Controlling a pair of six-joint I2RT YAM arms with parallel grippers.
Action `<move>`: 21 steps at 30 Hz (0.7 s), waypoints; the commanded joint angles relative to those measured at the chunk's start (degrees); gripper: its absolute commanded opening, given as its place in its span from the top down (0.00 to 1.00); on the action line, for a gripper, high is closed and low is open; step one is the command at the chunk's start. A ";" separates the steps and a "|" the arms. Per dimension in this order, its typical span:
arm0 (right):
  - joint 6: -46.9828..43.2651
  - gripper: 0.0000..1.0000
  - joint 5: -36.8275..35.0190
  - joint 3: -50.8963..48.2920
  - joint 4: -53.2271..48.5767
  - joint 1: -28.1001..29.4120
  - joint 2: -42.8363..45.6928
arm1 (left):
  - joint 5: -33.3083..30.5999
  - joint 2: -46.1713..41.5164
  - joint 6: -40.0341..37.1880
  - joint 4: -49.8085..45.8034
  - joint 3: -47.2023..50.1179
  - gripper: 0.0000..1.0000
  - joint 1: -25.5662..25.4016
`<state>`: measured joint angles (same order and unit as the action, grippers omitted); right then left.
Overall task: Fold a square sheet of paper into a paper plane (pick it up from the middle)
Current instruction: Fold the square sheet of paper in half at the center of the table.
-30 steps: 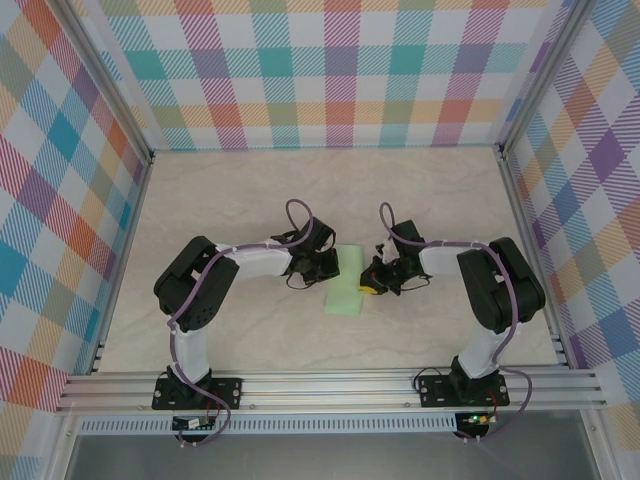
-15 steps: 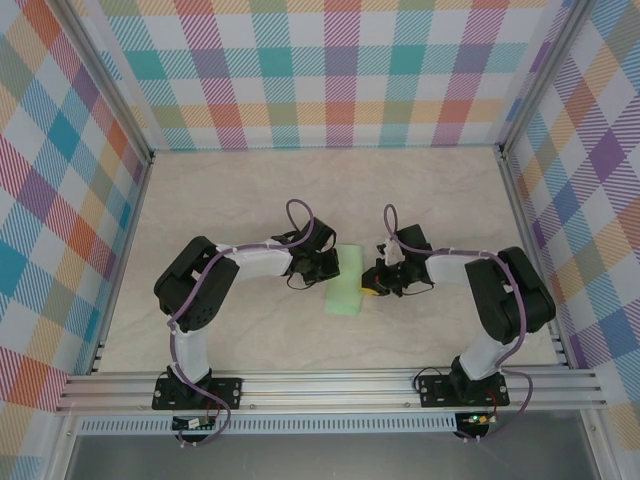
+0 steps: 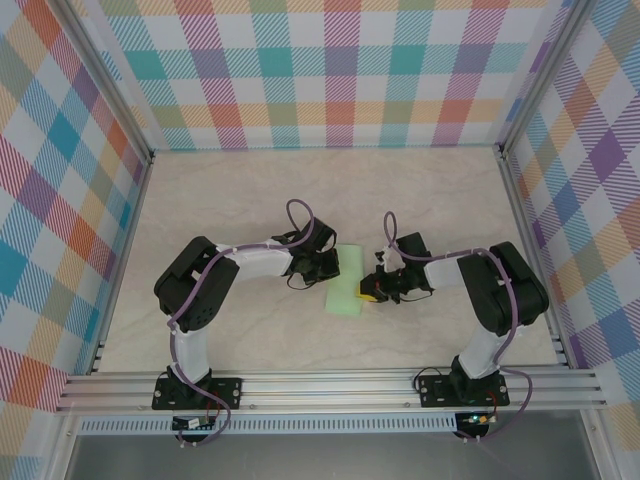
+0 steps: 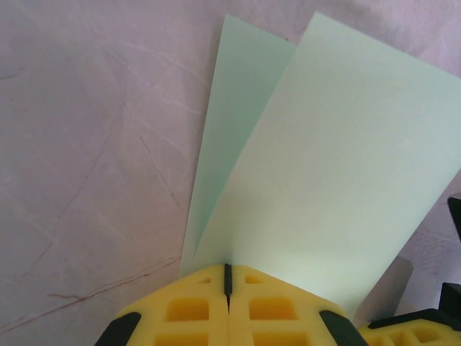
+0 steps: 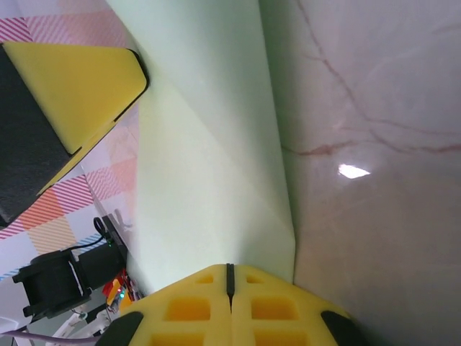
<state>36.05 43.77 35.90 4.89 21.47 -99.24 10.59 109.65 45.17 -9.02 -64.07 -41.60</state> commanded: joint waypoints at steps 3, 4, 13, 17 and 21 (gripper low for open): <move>-3.27 1.00 -2.89 -0.37 -3.46 0.32 -0.55 | -2.42 2.90 -1.27 -6.29 1.46 1.00 -1.29; -2.97 1.00 -2.26 -0.41 -3.46 0.32 0.45 | -2.48 2.94 -1.24 -6.40 1.49 1.00 -1.26; -1.08 1.00 -1.49 -2.10 -4.53 2.34 9.60 | -2.42 3.03 -1.23 -6.30 1.19 1.00 -1.33; -0.88 1.00 -2.24 -3.83 -3.51 2.83 8.32 | -2.36 3.21 -1.23 -6.14 1.23 1.00 -1.28; -1.27 1.00 -1.73 -4.57 -2.36 3.39 5.77 | -2.33 2.99 -1.36 -6.21 1.32 1.00 -1.33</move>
<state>35.29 42.00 32.18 1.76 24.40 -91.94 10.46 109.67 45.12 -9.04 -64.12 -41.67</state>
